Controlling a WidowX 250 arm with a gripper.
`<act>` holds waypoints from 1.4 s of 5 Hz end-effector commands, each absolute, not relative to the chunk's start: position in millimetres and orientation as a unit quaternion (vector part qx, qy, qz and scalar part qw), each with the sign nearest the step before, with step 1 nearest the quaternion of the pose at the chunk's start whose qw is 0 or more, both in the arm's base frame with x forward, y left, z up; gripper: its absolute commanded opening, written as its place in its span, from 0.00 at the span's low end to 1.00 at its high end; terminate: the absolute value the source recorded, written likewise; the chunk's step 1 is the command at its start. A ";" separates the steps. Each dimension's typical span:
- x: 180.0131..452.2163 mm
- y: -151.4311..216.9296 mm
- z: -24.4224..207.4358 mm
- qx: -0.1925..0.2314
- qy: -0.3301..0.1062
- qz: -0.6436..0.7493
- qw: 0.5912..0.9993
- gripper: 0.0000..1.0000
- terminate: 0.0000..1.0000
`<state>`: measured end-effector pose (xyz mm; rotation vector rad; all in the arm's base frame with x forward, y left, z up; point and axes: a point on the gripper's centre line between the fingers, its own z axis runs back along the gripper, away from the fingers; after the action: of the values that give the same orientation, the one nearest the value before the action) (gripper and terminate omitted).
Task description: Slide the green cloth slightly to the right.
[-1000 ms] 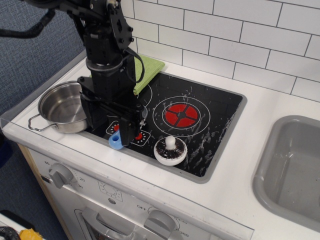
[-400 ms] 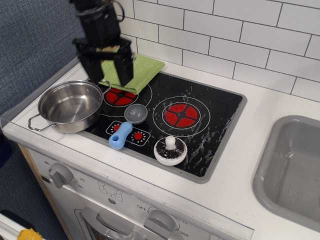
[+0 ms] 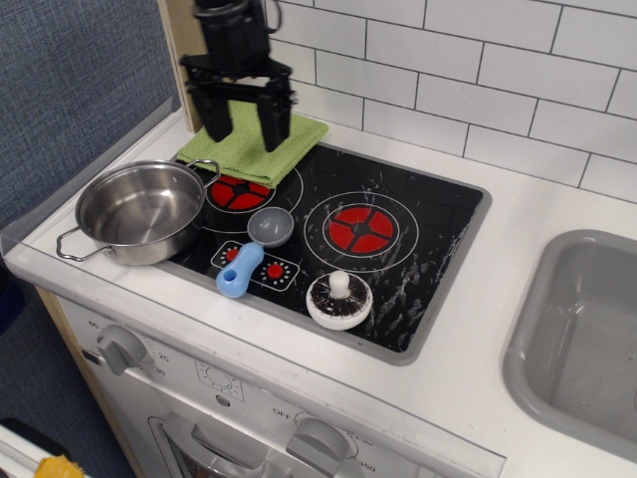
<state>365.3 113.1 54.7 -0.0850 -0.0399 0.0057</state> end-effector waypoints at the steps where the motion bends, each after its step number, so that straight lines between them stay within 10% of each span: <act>1: 396.6 129.8 53.4 0.015 -0.051 0.006 0.999 1.00 0.00; 5: 398.8 110.4 6.6 -0.013 0.022 -0.004 1.000 1.00 0.00; 7: 388.2 23.7 15.9 -0.060 0.003 -0.060 0.996 1.00 0.00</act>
<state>390.9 40.4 10.6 -0.1095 0.0087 -0.0868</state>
